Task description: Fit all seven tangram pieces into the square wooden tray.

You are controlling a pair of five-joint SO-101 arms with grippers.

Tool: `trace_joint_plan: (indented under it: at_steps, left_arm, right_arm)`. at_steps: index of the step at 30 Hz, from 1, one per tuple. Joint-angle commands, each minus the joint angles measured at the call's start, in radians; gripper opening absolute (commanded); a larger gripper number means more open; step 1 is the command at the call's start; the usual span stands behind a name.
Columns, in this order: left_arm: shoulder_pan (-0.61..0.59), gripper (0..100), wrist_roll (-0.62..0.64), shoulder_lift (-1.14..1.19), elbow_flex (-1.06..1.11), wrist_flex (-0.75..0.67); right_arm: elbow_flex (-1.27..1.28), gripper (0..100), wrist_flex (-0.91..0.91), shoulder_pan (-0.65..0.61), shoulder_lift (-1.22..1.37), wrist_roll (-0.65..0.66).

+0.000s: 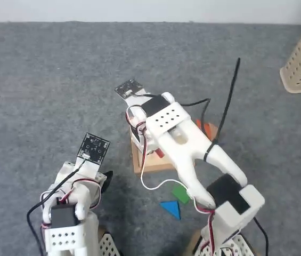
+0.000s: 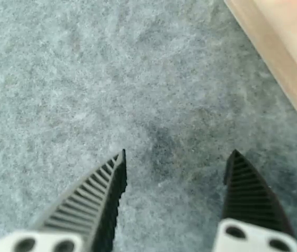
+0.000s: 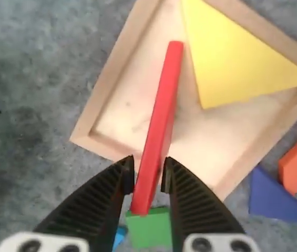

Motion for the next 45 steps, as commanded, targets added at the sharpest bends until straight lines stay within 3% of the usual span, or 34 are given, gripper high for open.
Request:
trace_joint_plan:
  at_steps: [1, 37, 42, 45]
  left_arm:
    - [0.003, 28, -0.008, -0.015, -0.008, 0.005]
    - [0.003, 28, -0.008, -0.015, -0.008, 0.005]
    - [0.003, 28, -0.008, -0.015, -0.008, 0.005]
    - [0.003, 28, -0.008, -0.015, -0.008, 0.005]
  right_arm:
    - [-0.061, 9.9, 0.028, -0.012, -0.091, -0.014]
    - [0.009, 9.8, -0.021, -0.085, -0.088, -0.008]
    - [0.101, 9.6, -0.119, -0.019, -0.044, -0.006]
    - [0.146, 4.3, -0.225, 0.002, 0.013, -0.006]
